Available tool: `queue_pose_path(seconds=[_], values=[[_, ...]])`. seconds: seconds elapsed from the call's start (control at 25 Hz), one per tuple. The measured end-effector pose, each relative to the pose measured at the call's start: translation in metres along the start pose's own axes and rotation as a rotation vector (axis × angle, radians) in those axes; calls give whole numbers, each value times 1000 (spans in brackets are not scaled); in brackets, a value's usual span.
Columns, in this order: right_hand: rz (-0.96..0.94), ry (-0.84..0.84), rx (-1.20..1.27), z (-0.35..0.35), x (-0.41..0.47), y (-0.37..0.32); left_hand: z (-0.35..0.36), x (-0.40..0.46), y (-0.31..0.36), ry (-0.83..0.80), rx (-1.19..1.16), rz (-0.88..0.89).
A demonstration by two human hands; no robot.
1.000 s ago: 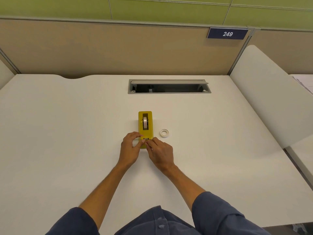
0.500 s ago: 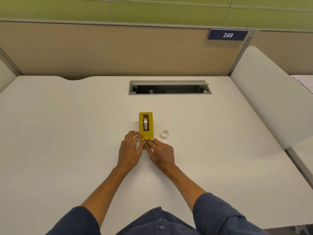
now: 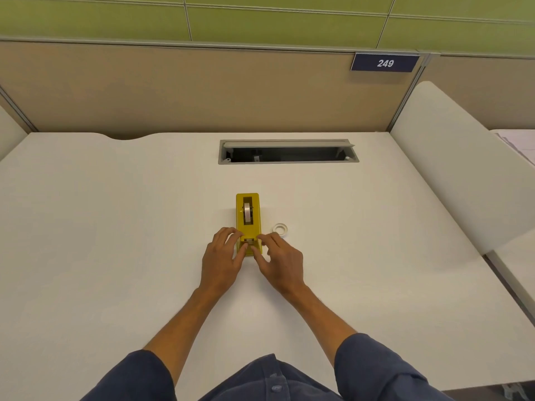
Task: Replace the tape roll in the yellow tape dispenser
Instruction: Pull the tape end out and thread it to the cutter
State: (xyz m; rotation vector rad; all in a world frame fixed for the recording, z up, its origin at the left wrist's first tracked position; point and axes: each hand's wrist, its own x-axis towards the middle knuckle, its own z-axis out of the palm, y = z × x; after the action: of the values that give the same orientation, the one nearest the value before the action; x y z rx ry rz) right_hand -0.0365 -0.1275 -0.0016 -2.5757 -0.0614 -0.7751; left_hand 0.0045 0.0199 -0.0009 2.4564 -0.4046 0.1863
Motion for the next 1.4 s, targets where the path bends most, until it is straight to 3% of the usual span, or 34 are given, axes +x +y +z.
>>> queue_pose_path(seconds=[0.28,0.68,0.92,1.16,1.4], values=[[127,-286,75,-1,16,11,-1,-1,1,2,-46,-9],[246,-371,129,-2,28,9,-1,-1,2,32,-144,-64],[626,-358,489,-1,41,-1,-2,1,0,33,-140,-69],[833,-390,774,4,52,-5,-1,1,0,25,-150,-79],[937,-383,786,9,55,-6,0,1,-2,23,-163,-80]])
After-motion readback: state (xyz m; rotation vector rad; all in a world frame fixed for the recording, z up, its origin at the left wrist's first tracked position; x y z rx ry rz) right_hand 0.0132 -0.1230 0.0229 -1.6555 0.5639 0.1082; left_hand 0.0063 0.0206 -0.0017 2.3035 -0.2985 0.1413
